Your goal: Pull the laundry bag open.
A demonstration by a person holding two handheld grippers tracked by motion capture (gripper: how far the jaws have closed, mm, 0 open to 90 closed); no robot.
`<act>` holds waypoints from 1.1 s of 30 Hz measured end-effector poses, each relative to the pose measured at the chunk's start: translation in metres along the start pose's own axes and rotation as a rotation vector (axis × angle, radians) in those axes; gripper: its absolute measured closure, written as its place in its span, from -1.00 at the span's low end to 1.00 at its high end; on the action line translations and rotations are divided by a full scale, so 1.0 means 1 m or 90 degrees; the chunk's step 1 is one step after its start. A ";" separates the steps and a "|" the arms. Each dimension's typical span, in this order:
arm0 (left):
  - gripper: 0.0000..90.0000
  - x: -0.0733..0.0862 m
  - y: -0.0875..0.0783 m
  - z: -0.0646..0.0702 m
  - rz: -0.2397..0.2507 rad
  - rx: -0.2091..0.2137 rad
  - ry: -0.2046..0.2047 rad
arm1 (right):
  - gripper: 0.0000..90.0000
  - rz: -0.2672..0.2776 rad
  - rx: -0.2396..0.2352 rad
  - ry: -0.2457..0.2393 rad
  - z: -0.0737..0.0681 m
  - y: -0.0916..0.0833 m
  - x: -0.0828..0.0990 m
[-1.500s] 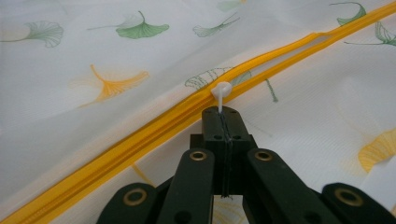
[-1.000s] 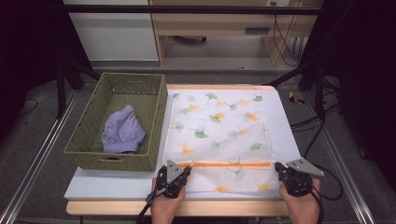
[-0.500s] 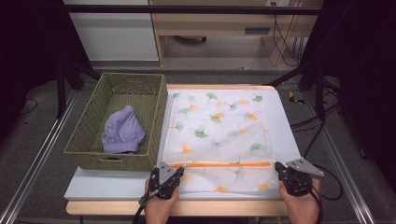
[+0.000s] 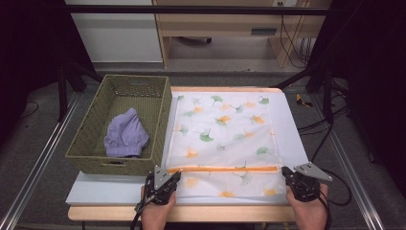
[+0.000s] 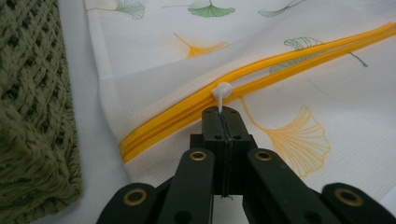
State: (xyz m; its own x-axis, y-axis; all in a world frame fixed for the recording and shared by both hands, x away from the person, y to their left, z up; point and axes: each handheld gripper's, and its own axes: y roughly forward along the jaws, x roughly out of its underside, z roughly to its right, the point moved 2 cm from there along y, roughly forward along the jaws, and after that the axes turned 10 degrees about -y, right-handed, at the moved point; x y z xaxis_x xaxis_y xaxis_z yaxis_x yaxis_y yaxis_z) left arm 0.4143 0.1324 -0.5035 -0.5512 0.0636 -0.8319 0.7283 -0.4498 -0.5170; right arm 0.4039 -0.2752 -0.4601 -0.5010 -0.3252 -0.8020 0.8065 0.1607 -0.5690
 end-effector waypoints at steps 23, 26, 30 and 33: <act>1.00 0.004 -0.004 -0.010 0.008 -0.016 -0.013 | 0.96 -0.007 0.000 -0.001 -0.001 0.001 0.001; 1.00 0.004 -0.004 -0.011 0.009 -0.017 -0.015 | 0.96 -0.007 0.001 -0.002 0.000 0.002 0.002; 1.00 0.005 -0.005 -0.012 0.012 -0.023 -0.012 | 0.96 -0.009 0.002 0.002 0.001 0.002 0.003; 1.00 0.006 -0.007 -0.014 0.011 -0.026 -0.015 | 0.96 -0.011 0.002 0.003 0.001 0.003 0.005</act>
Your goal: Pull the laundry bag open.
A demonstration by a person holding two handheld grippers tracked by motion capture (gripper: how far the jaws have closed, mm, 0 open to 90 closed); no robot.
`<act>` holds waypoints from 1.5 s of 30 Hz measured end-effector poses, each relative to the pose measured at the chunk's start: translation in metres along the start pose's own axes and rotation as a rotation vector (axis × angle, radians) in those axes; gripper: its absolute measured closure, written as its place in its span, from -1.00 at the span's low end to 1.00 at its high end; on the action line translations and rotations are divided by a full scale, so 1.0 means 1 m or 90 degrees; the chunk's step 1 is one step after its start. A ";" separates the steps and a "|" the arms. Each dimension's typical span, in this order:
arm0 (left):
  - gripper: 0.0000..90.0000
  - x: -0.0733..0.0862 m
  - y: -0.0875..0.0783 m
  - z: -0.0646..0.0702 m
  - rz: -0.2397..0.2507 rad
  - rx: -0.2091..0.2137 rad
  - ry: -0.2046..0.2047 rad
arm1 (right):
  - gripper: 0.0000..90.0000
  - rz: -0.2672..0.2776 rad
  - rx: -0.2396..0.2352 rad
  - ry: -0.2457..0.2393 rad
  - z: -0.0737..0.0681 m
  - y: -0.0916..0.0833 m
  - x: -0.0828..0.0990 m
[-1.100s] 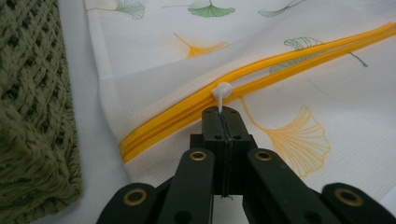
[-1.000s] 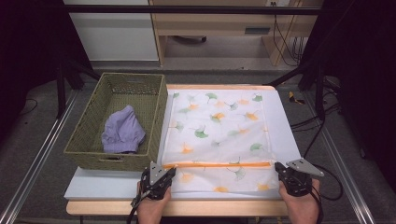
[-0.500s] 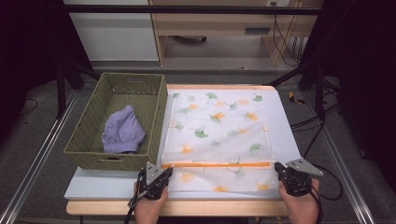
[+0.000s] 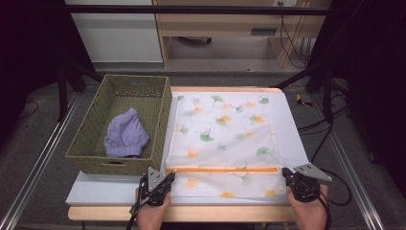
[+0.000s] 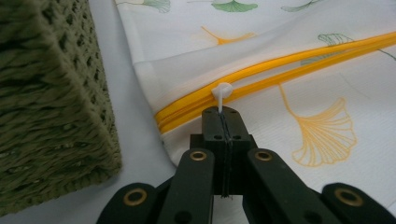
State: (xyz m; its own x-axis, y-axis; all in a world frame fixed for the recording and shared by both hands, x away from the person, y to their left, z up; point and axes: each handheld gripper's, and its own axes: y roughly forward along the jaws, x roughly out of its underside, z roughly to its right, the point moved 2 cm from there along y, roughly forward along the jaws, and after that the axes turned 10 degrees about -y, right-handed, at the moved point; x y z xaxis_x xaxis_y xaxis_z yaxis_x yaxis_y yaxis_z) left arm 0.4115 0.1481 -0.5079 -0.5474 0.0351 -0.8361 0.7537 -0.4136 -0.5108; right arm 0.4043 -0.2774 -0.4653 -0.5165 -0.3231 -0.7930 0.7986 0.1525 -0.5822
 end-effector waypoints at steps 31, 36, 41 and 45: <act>1.00 0.004 -0.005 -0.012 0.011 -0.018 -0.024 | 0.96 -0.004 -0.001 0.006 0.000 0.001 0.002; 1.00 0.005 -0.004 -0.012 0.011 -0.017 -0.026 | 0.96 -0.006 -0.002 0.008 0.001 0.001 0.003; 1.00 0.005 -0.004 -0.013 0.011 -0.018 -0.027 | 0.96 -0.004 -0.003 0.006 0.000 0.001 0.002; 1.00 0.005 -0.005 -0.013 0.012 -0.017 -0.027 | 0.96 -0.005 -0.003 0.008 0.000 0.001 0.003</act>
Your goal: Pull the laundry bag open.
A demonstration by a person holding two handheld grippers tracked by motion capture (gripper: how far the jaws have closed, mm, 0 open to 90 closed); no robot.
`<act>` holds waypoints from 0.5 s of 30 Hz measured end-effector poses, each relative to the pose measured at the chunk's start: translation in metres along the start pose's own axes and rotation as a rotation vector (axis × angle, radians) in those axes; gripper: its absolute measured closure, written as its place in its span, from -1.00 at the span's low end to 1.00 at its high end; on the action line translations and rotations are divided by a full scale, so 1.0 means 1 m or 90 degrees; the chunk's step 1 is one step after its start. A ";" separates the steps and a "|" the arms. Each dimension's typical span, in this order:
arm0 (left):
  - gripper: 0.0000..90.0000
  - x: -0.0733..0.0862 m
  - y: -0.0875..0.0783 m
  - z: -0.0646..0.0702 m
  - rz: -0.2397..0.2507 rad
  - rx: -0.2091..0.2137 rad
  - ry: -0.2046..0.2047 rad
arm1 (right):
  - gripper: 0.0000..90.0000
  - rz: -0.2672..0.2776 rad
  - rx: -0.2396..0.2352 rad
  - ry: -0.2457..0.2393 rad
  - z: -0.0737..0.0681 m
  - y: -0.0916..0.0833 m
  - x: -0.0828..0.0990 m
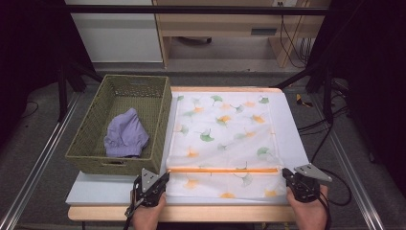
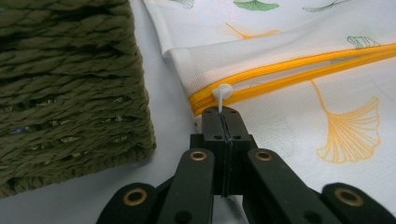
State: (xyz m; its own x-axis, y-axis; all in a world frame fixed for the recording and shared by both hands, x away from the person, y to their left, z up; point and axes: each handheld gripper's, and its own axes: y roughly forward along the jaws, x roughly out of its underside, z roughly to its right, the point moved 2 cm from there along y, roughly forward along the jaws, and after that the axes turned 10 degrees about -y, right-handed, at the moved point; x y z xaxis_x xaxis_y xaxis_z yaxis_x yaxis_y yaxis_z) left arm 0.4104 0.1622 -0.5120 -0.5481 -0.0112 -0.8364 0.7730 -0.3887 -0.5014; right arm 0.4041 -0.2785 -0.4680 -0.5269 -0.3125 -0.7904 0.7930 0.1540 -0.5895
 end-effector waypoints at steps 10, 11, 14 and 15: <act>1.00 0.000 0.000 0.000 0.002 0.000 -0.001 | 0.96 -0.001 0.000 0.001 0.000 0.000 0.000; 1.00 0.000 0.000 0.000 0.002 0.000 -0.001 | 0.96 0.000 0.000 0.000 0.000 0.000 0.000; 1.00 0.000 0.000 0.000 0.003 0.000 -0.001 | 0.96 -0.001 -0.001 0.001 0.000 0.000 0.001; 1.00 0.000 0.000 0.000 0.002 0.000 -0.001 | 0.96 -0.001 0.000 0.001 0.000 0.000 0.001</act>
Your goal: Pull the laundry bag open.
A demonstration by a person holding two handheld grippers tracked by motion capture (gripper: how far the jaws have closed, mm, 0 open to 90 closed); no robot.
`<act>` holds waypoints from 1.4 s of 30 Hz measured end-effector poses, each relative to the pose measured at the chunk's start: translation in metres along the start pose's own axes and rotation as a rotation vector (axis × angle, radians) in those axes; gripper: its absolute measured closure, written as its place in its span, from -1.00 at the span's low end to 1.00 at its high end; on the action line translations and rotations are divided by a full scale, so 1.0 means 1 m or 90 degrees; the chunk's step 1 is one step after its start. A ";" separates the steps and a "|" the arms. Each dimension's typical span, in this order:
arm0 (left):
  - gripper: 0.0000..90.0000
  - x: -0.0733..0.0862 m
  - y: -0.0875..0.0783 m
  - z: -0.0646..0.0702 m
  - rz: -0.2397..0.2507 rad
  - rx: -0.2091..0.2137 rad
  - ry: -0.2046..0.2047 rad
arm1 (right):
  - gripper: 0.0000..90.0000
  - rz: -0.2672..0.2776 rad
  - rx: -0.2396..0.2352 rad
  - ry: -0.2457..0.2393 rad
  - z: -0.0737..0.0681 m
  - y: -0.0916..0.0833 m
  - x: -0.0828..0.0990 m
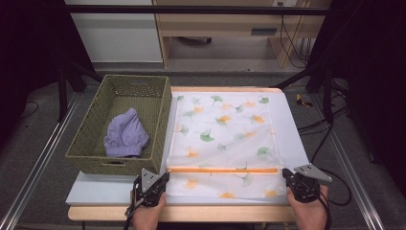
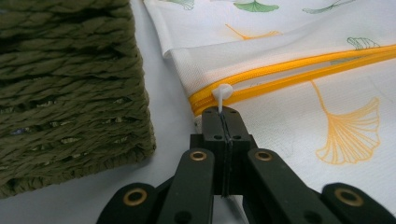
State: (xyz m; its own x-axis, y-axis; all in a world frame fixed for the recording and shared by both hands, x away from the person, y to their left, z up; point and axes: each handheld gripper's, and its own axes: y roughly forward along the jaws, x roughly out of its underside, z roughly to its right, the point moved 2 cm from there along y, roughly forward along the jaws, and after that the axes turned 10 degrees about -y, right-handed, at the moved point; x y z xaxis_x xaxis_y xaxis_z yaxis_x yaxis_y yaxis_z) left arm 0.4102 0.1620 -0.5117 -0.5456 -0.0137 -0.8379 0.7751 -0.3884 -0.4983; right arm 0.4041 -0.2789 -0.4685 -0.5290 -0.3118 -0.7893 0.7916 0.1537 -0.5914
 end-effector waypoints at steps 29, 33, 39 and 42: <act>0.99 0.001 0.001 0.000 0.003 0.006 -0.006 | 0.96 0.003 -0.005 -0.002 -0.001 0.001 0.001; 0.91 0.002 0.000 -0.001 0.007 0.003 -0.009 | 0.95 0.008 -0.007 0.000 -0.001 0.001 0.001; 0.80 0.003 0.000 0.000 0.015 0.000 -0.011 | 0.94 0.010 -0.012 0.001 -0.001 0.003 0.003; 0.76 0.003 -0.001 0.000 0.020 -0.004 -0.015 | 0.93 0.010 -0.013 0.001 -0.001 0.003 0.004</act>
State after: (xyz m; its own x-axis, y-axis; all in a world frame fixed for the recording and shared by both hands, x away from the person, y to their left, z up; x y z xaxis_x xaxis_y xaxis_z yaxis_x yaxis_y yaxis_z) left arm 0.4077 0.1624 -0.5135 -0.5287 -0.0474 -0.8475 0.7935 -0.3823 -0.4736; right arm 0.4040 -0.2789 -0.4740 -0.5167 -0.3080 -0.7988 0.7935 0.1779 -0.5819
